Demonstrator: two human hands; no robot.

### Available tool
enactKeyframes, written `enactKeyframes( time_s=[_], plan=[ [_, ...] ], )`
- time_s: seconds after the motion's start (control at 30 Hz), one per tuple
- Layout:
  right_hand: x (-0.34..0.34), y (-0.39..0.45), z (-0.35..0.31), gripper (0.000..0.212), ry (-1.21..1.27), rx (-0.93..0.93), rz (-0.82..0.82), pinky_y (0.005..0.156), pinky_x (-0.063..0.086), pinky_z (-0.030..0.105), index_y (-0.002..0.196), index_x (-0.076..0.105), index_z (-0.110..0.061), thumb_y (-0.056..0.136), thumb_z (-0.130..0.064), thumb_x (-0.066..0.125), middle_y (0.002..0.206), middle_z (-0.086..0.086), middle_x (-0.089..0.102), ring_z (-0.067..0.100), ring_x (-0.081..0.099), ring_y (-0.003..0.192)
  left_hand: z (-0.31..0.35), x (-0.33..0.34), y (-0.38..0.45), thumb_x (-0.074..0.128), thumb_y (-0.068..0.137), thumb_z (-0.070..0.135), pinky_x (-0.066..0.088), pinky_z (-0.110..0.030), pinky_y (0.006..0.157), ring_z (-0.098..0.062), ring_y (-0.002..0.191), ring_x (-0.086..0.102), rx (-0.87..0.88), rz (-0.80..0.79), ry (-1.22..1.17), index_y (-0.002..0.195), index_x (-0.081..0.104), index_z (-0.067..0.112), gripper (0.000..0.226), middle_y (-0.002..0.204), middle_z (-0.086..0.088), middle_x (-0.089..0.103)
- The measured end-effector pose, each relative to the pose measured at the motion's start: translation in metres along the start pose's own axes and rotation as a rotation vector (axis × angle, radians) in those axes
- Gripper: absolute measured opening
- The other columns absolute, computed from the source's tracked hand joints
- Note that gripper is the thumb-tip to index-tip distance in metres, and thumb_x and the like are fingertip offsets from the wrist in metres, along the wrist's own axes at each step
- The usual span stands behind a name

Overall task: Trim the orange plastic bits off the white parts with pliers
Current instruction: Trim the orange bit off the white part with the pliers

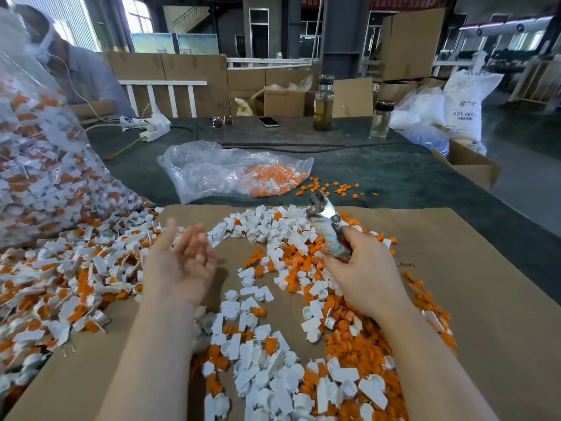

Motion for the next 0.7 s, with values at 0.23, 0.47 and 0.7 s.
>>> enactKeyframes(
  time_s=[0.23,0.47,0.7],
  plan=[
    [0.001,0.001,0.002,0.025,-0.001,0.010,-0.003,0.046,0.024,0.014,0.070,0.047,-0.031,0.087,-0.028,0.066,0.062,-0.012,0.052,0.000,0.051,0.061,-0.048,0.063,-0.040,0.088,0.068,0.032,0.044,-0.012,0.054,0.002,0.063,0.063,0.304,-0.501,1.458,0.074,0.072,0.034,0.017,0.078,0.011,0.069],
    [0.004,0.001,0.002,0.021,-0.017,0.007,-0.006,0.047,0.027,0.017,0.074,0.049,-0.030,0.086,-0.030,0.066,0.064,-0.013,0.052,0.005,0.049,0.056,-0.072,0.072,-0.041,0.087,0.070,0.040,0.036,-0.020,0.063,-0.003,0.081,0.047,0.597,-0.583,1.981,0.083,0.069,0.035,0.023,0.086,0.015,0.052],
    [0.007,0.002,0.003,0.020,0.008,0.002,-0.024,0.048,0.030,0.016,0.075,0.049,-0.034,0.087,-0.028,0.065,0.067,-0.014,0.055,0.003,0.053,0.062,-0.072,0.072,-0.043,0.083,0.077,0.035,0.039,-0.013,0.061,0.002,0.075,0.055,0.552,-0.600,1.865,0.085,0.070,0.035,0.015,0.082,0.017,0.060]
  ],
)
Point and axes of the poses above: each hand's wrist, its own y-axis towards the middle knuckle, its own x-axis out of the palm, z = x × y, the point moved 8 cm from there along y, towards the middle knuckle
